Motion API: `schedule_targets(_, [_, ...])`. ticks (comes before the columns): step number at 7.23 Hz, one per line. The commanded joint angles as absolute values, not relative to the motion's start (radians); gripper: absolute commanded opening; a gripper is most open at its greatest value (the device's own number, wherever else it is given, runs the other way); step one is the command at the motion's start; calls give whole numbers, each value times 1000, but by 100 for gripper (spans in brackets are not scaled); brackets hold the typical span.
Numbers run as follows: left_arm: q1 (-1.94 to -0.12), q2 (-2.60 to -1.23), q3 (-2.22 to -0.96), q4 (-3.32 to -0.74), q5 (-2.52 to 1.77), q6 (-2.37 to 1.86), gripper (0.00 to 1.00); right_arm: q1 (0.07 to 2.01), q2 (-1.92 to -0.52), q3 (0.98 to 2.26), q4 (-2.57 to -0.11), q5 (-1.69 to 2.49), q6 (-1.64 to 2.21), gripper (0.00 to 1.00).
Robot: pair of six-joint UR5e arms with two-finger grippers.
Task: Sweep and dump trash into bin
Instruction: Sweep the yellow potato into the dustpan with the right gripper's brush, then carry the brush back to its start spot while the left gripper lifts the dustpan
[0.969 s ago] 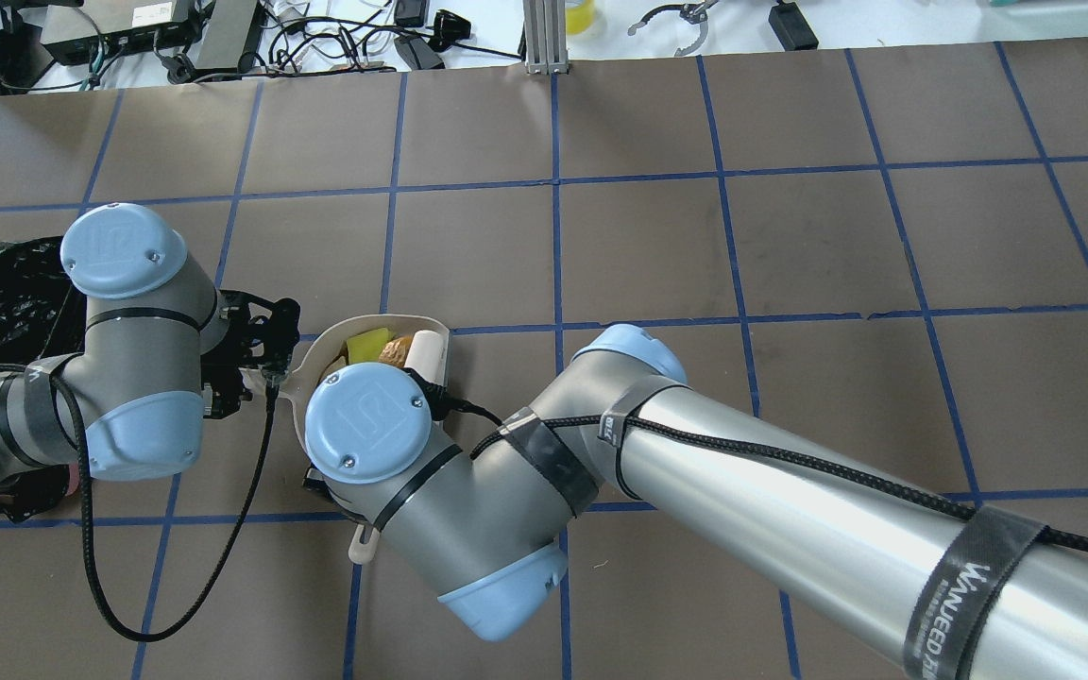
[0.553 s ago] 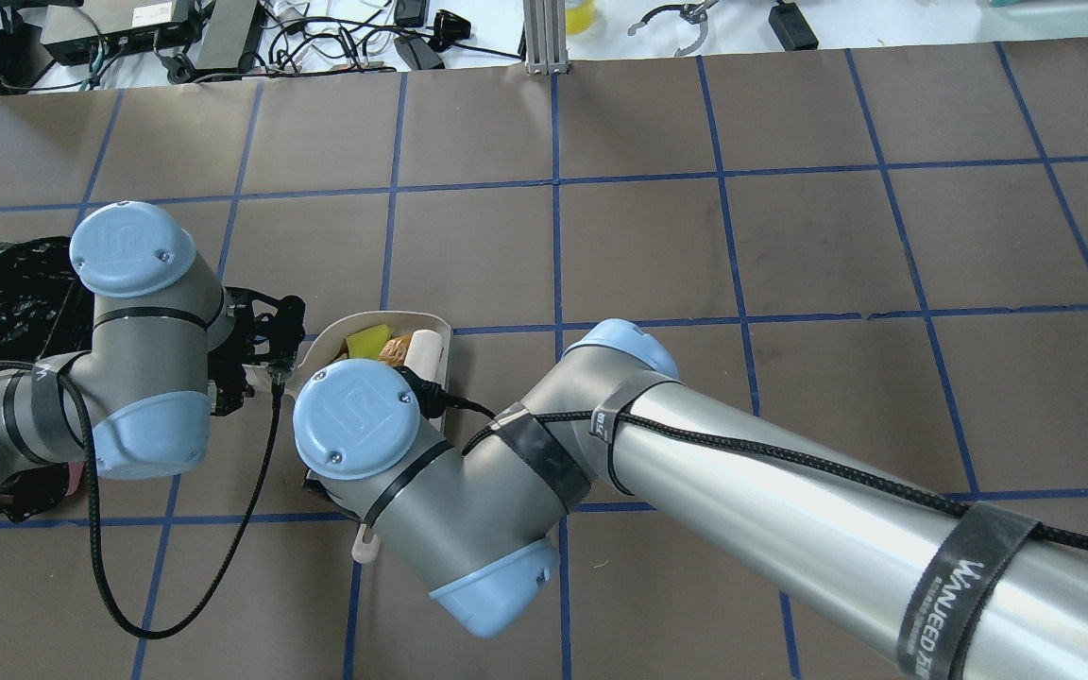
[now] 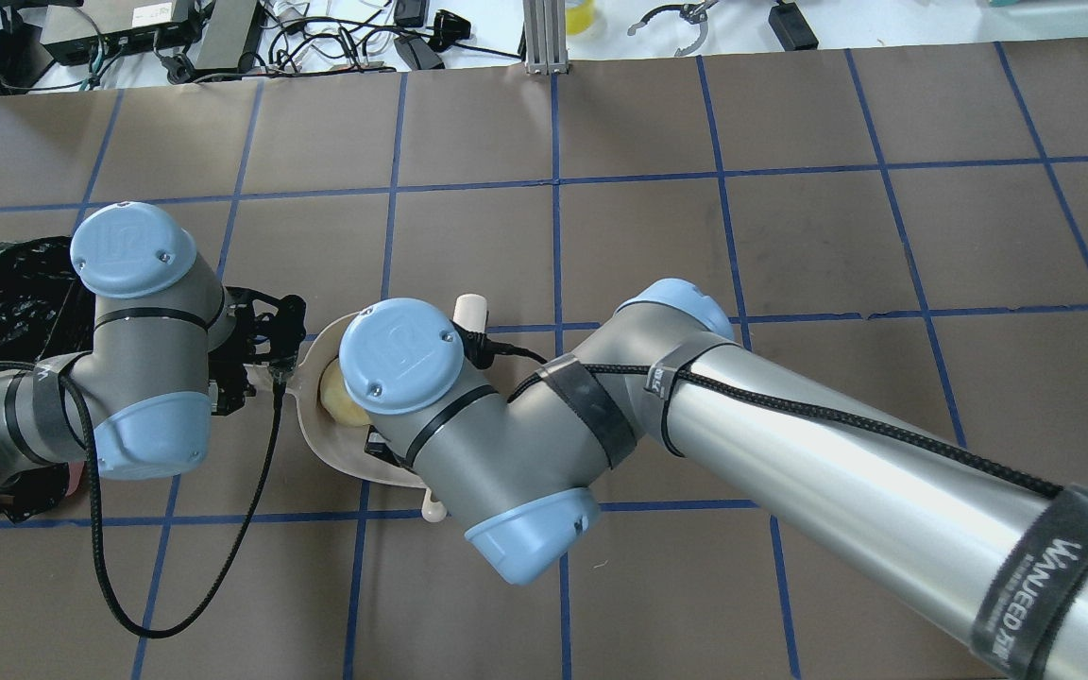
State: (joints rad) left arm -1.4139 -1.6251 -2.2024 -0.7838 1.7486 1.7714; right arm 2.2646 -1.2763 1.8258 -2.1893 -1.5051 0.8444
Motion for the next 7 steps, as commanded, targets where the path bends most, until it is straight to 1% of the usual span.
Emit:
schedule_targets(1, [-1396,-1624,-2200,-781,1715,1758,0,2183,-1296,1825,-2120,-1553,704,0])
schedule_targets(3, [-1365,-1617,-2191,-779,1605,1724,0,1980,-1354,1825,-2033,-1546,564,0])
schedule_targets(4, [-1315,-1606,-2186,-773,1520,1721,0,1874,-1402,1824,-1995,-1563,457,0])
schedule_targets(5, [-1251,-1594,-2177,-750,1437,1733,0,1738,-1417,1824,-1967,-1580,301,0])
schedule_targets(6, [-1182,-1592,-2122,-764,1295,1720,0,1615,-1416,1825,-1976,-1594,144,0])
schedule_targets(7, [-1120,-1615,-2026,-855,1232,1721,0,1520,-1407,1825,-1986,-1586,27,0])
